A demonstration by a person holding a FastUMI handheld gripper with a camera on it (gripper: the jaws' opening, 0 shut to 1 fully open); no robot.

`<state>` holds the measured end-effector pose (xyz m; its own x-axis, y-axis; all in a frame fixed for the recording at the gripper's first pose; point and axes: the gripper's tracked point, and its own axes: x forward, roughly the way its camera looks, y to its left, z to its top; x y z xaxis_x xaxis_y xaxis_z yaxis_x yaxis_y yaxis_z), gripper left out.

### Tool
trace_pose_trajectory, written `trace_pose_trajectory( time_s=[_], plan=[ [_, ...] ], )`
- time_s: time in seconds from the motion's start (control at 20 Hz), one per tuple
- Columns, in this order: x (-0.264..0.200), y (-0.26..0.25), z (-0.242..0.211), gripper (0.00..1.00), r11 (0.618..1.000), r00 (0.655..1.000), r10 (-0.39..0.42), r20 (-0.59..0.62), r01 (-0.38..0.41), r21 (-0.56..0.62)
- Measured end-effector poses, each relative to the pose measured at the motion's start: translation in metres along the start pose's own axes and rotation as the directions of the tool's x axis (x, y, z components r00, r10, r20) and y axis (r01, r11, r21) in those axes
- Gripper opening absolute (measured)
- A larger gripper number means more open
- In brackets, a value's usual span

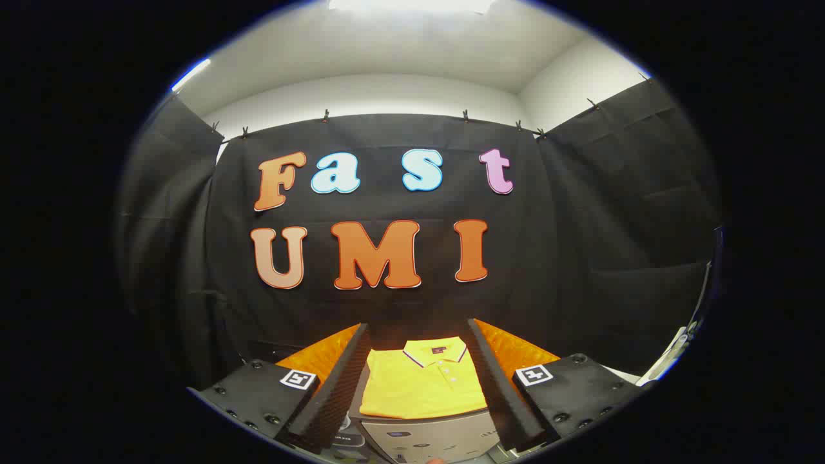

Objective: Put the clothes into the washing machine and then close the washing machine lid.

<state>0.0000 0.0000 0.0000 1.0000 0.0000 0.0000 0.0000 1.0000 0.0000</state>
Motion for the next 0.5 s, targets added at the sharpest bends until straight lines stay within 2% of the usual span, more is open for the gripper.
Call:
trace_pose_trajectory(
  time_s=[0.3, 0.5],
  plan=[
    [0.004, 0.001, -0.003, 0.96, 1.000, 1.000, 0.019, -0.007, -0.019, -0.019],
    [0.006, -0.011, -0.006, 0.97, 1.000, 1.000, -0.002, -0.010, 0.002, -0.029]
  ],
)
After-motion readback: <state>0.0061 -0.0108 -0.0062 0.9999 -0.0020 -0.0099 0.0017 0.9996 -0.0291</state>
